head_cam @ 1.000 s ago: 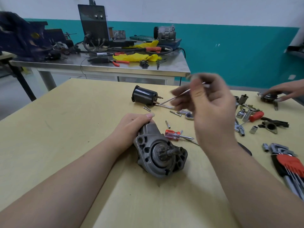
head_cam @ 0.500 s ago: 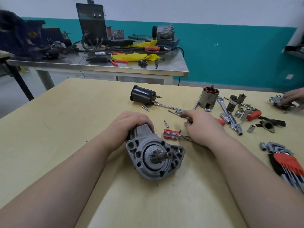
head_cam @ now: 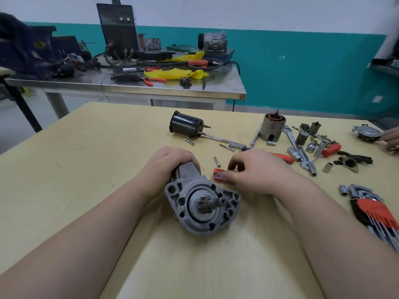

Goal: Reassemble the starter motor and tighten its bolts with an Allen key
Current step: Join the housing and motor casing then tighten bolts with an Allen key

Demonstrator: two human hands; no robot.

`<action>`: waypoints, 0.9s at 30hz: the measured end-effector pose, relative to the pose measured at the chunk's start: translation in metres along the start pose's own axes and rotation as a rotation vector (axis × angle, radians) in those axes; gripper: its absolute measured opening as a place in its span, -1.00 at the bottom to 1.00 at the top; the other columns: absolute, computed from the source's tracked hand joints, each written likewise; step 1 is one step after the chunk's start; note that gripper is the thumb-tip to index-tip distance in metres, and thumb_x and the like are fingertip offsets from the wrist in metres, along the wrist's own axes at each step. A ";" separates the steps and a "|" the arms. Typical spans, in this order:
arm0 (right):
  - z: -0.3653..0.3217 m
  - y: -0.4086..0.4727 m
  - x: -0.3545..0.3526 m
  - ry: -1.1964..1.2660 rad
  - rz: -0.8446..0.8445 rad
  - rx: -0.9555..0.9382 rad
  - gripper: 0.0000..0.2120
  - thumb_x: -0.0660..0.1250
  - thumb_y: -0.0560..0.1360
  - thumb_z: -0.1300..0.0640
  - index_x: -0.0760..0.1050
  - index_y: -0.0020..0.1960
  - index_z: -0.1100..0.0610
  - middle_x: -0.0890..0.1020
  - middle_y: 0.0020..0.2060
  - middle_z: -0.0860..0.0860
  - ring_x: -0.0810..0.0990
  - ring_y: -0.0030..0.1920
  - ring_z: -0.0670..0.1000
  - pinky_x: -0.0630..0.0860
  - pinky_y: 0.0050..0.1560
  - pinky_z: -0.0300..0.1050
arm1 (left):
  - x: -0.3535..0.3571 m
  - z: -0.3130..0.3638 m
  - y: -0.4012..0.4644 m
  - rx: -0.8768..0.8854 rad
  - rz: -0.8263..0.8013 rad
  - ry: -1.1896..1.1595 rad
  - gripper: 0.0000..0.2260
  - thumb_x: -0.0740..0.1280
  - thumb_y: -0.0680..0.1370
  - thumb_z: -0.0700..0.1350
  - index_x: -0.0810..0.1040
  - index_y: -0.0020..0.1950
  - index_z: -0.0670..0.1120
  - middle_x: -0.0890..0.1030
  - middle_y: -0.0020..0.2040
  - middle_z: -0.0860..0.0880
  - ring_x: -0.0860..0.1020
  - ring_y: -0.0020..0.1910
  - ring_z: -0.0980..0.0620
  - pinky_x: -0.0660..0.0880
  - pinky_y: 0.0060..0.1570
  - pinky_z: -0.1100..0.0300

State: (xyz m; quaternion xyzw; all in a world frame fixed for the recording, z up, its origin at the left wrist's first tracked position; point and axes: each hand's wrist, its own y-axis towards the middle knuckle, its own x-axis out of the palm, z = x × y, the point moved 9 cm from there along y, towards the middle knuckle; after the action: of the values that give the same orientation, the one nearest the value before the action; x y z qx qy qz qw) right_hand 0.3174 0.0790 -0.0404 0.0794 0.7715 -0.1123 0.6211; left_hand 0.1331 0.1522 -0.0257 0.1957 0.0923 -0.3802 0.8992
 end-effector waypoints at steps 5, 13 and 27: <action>-0.018 0.001 0.014 -0.071 0.051 -0.003 -0.63 0.36 0.57 -0.33 0.53 0.20 -0.09 0.64 0.01 -0.05 0.60 -0.02 0.05 0.60 -0.13 -0.02 | -0.001 0.003 -0.004 -0.007 0.042 -0.062 -0.65 0.18 0.50 -0.12 0.69 -0.29 -0.26 0.69 -0.26 -0.22 0.62 -0.21 -0.02 0.53 -0.16 0.19; -0.009 0.002 0.012 0.058 0.123 0.076 -0.83 0.33 0.60 -0.17 0.52 0.11 -0.12 0.66 0.10 -0.04 0.60 0.05 0.06 0.61 -0.05 0.02 | -0.012 -0.015 -0.013 -0.314 0.265 -0.628 -0.57 0.43 0.50 0.10 0.57 -0.26 -0.28 0.56 -0.27 -0.26 0.52 -0.35 -0.15 0.55 -0.25 0.08; -0.083 -0.029 0.009 1.292 0.194 -0.275 -0.52 0.28 0.53 -0.36 0.51 0.36 -0.15 0.71 -0.18 0.14 0.62 -0.25 0.04 0.45 -0.28 -0.02 | 0.012 -0.042 -0.004 -0.434 0.218 -1.124 -0.57 0.33 0.58 0.21 0.74 0.06 -0.14 0.68 -0.12 -0.21 0.57 -0.31 -0.20 0.47 -0.24 0.03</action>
State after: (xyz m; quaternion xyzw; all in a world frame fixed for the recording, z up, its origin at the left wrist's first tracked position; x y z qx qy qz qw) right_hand 0.2295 0.0738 -0.0300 0.1200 0.9852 0.1137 0.0457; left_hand 0.1379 0.1594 -0.0686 -0.2140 -0.3414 -0.3038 0.8633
